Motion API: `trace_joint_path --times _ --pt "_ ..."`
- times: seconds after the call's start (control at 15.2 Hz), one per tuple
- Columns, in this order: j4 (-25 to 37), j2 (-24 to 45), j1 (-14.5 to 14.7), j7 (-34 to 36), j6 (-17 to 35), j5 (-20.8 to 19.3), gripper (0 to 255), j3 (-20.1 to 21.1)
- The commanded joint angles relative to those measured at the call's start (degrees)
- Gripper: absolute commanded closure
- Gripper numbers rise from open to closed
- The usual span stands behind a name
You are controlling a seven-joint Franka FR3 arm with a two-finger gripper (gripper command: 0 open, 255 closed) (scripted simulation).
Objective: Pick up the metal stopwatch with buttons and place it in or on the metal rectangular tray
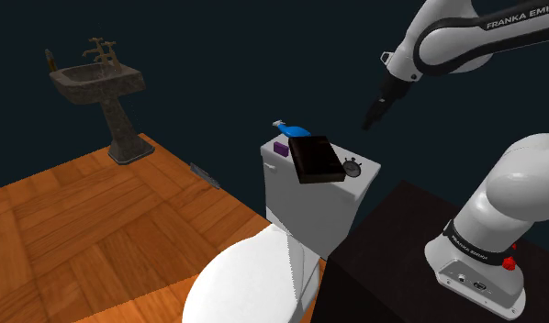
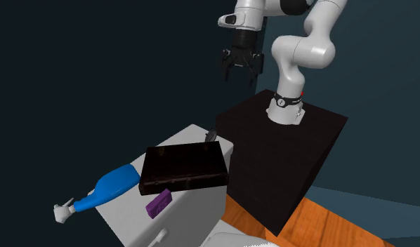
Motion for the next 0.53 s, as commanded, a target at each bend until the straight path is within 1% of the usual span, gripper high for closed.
trace_joint_path --times 0.0,0.26,0.46 --pt "-2.3 2.7 -0.5 -1.6 5.1 -0.6 0 -1.2" --pt "-5.6 9.8 -0.9 -4.8 15.6 -1.3 0 -3.8" --pt "-6.9 16.8 -0.4 -7.7 24.0 -1.0 0 -6.3"
